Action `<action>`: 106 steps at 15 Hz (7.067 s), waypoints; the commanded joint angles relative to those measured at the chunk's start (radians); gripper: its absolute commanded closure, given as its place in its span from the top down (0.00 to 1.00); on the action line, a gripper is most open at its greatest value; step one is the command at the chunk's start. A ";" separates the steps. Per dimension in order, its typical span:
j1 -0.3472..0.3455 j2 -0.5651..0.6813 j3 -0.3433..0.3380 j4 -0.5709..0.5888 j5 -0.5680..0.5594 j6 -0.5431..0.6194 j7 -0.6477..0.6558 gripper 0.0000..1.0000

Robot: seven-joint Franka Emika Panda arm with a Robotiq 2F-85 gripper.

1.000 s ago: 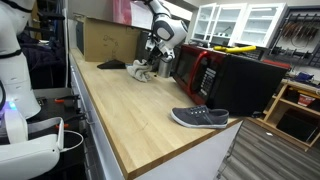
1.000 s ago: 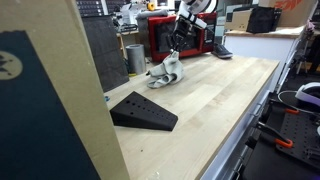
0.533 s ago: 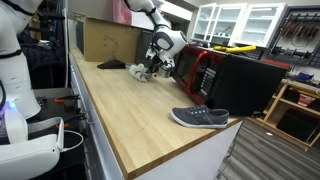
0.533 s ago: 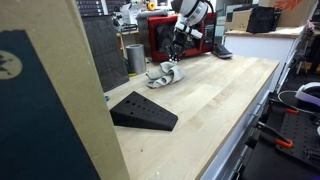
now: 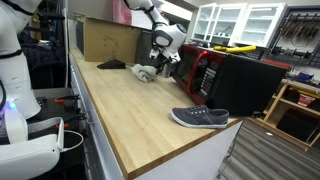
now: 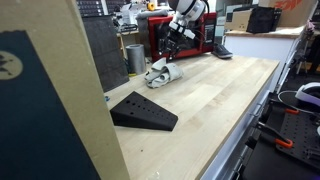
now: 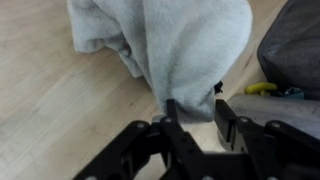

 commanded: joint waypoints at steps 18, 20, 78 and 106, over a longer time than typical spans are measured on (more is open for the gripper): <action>0.001 -0.167 0.051 -0.108 0.050 -0.512 -0.379 1.00; 0.009 -0.146 0.055 -0.126 0.052 -0.492 -0.445 1.00; -0.032 0.050 0.027 -0.087 0.164 -0.427 -0.658 1.00; 0.015 -0.020 0.084 -0.060 0.307 0.156 -0.744 1.00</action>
